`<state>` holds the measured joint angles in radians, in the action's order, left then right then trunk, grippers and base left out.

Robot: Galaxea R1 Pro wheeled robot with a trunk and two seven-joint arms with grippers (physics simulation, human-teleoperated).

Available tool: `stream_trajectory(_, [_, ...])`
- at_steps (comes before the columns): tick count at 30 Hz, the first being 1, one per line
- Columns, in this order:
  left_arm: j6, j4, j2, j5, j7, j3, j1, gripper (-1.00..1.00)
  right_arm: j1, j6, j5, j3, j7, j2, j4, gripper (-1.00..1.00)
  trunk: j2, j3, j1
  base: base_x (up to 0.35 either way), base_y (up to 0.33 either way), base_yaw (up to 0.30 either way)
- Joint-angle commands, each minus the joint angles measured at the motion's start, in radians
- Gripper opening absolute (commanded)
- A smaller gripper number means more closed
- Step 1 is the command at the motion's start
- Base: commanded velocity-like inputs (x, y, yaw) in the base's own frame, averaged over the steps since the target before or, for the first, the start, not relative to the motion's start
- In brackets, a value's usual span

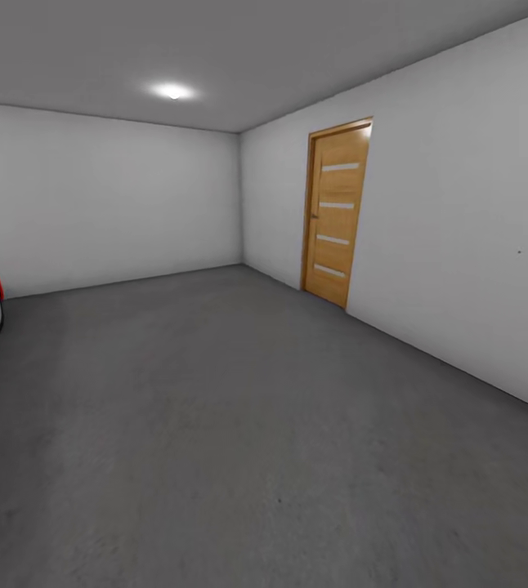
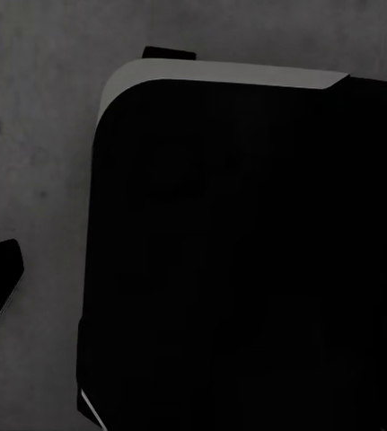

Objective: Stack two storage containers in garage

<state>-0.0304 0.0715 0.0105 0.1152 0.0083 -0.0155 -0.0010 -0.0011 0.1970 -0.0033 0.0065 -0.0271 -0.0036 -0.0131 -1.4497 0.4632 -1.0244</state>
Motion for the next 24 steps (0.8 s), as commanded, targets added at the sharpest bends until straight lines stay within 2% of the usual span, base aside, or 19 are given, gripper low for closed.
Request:
stream_trajectory(1, [-0.004,0.000,0.000,0.008,0.001,-0.001,0.000,1.00,0.000,0.005,0.000,0.001,-0.002,0.000,-0.002,1.00,0.000,0.001,-0.001,0.323,0.000,0.000])
stream_trajectory(24, [-0.008,-0.001,0.001,0.009,0.001,-0.001,0.000,1.00,0.000,0.002,0.008,0.006,0.011,0.000,-0.002,1.00,0.000,0.001,-0.001,0.323,0.000,0.000])
